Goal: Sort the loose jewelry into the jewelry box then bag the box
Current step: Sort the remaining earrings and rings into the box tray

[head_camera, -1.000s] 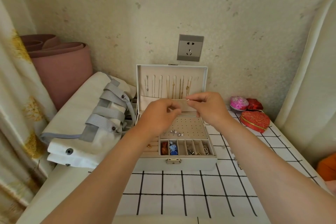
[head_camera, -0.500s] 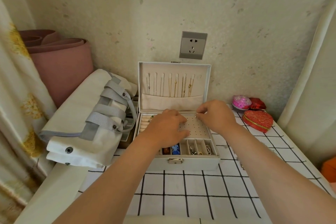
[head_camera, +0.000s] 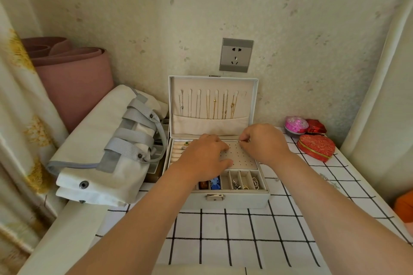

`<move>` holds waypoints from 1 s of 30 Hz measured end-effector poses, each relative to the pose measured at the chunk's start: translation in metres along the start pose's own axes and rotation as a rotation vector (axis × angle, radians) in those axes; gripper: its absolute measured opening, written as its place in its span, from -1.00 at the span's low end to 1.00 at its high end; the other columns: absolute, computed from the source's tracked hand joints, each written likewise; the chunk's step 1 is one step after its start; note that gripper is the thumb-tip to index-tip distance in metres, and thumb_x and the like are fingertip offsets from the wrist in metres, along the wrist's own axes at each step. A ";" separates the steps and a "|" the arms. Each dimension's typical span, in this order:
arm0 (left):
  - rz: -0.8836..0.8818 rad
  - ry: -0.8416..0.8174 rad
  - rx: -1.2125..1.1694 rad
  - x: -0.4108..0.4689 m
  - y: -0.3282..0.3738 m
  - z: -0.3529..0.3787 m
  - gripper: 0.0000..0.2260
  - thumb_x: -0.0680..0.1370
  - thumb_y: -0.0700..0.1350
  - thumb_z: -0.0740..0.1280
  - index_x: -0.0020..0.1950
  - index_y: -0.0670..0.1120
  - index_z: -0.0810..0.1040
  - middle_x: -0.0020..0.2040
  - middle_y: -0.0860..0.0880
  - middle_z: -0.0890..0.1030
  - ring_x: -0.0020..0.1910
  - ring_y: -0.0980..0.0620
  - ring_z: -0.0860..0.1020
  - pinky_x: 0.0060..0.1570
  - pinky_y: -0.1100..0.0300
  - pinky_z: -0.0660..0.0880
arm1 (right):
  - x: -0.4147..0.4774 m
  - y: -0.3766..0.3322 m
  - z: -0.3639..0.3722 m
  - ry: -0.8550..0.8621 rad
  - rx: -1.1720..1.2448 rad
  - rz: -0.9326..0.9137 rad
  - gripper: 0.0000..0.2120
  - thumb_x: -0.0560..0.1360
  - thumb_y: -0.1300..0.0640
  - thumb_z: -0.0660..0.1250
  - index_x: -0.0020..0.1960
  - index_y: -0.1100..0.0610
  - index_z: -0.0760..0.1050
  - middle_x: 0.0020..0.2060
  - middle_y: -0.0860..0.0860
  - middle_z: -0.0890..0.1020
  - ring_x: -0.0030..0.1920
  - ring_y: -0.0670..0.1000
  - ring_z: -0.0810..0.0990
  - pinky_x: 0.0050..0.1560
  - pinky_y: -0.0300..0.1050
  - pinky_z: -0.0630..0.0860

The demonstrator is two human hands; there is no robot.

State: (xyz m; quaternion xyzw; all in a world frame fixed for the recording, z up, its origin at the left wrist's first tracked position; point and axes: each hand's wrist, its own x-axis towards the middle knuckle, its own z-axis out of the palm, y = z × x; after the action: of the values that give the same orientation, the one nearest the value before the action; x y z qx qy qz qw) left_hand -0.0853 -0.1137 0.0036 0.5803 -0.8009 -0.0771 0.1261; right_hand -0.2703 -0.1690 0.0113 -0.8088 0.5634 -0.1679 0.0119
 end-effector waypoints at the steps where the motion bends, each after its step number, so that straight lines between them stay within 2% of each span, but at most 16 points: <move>1: -0.002 -0.001 -0.001 0.000 0.000 0.000 -0.53 0.56 0.19 0.27 0.43 0.04 0.44 0.37 0.02 0.44 0.35 0.00 0.33 0.35 0.01 0.33 | 0.000 0.001 -0.002 -0.031 0.033 -0.003 -0.87 0.51 0.09 0.38 -0.03 -0.04 0.69 -0.06 -0.12 0.69 -0.02 -0.02 0.64 -0.01 -0.04 0.60; 4: -0.005 0.001 -0.006 0.001 0.002 -0.001 -0.53 0.57 0.19 0.26 0.43 0.03 0.44 0.36 0.02 0.45 0.35 0.00 0.33 0.34 0.00 0.34 | 0.000 0.004 -0.008 -0.104 0.118 -0.011 -0.82 0.53 0.15 0.36 0.04 -0.03 0.69 0.03 -0.12 0.68 0.04 -0.04 0.63 0.07 -0.02 0.59; 10: -0.007 0.002 -0.010 0.005 0.011 -0.001 -0.53 0.57 0.18 0.25 0.44 0.02 0.43 0.36 0.02 0.44 0.35 -0.01 0.33 0.35 0.00 0.30 | 0.002 0.007 -0.004 -0.108 0.179 0.010 -0.83 0.54 0.14 0.39 0.10 -0.01 0.65 0.03 -0.08 0.67 0.05 -0.04 0.62 0.09 -0.04 0.56; 18: -0.018 -0.021 0.001 0.009 0.017 0.003 -0.52 0.57 0.19 0.25 0.43 0.03 0.43 0.35 0.02 0.43 0.35 -0.01 0.32 0.36 -0.02 0.31 | 0.004 0.008 -0.004 -0.134 0.141 0.025 -0.92 0.50 0.01 0.44 -0.01 -0.04 0.63 -0.08 -0.13 0.65 -0.06 -0.08 0.61 -0.04 -0.07 0.57; 21: -0.023 -0.027 -0.002 0.010 0.018 0.003 -0.53 0.57 0.19 0.25 0.43 0.03 0.44 0.32 0.01 0.43 0.33 -0.01 0.32 0.35 -0.02 0.32 | 0.004 0.010 -0.003 -0.131 0.186 0.027 -0.83 0.50 0.01 0.44 0.09 -0.05 0.60 -0.07 -0.14 0.61 -0.05 -0.08 0.58 -0.04 -0.11 0.52; 26: -0.028 -0.038 0.018 0.011 0.020 0.002 -0.54 0.56 0.19 0.24 0.41 0.04 0.45 0.32 0.00 0.44 0.32 -0.02 0.33 0.33 -0.02 0.33 | 0.002 0.008 -0.001 -0.125 0.136 0.004 -0.91 0.51 0.01 0.42 0.00 -0.03 0.64 -0.06 -0.10 0.65 -0.05 -0.05 0.61 -0.02 -0.05 0.58; 30: -0.033 -0.008 0.042 0.011 0.026 0.000 -0.57 0.58 0.16 0.24 0.41 0.03 0.44 0.31 -0.02 0.46 0.30 -0.03 0.36 0.30 0.00 0.34 | -0.002 0.012 -0.007 -0.128 0.266 0.033 -0.76 0.52 0.04 0.43 0.18 -0.01 0.62 0.02 -0.08 0.65 0.04 -0.05 0.59 0.13 -0.04 0.55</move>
State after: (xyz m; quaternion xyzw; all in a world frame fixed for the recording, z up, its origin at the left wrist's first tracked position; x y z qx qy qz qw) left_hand -0.1126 -0.1162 0.0121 0.5955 -0.7933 -0.0644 0.1094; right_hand -0.2841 -0.1706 0.0146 -0.7997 0.5477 -0.1889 0.1576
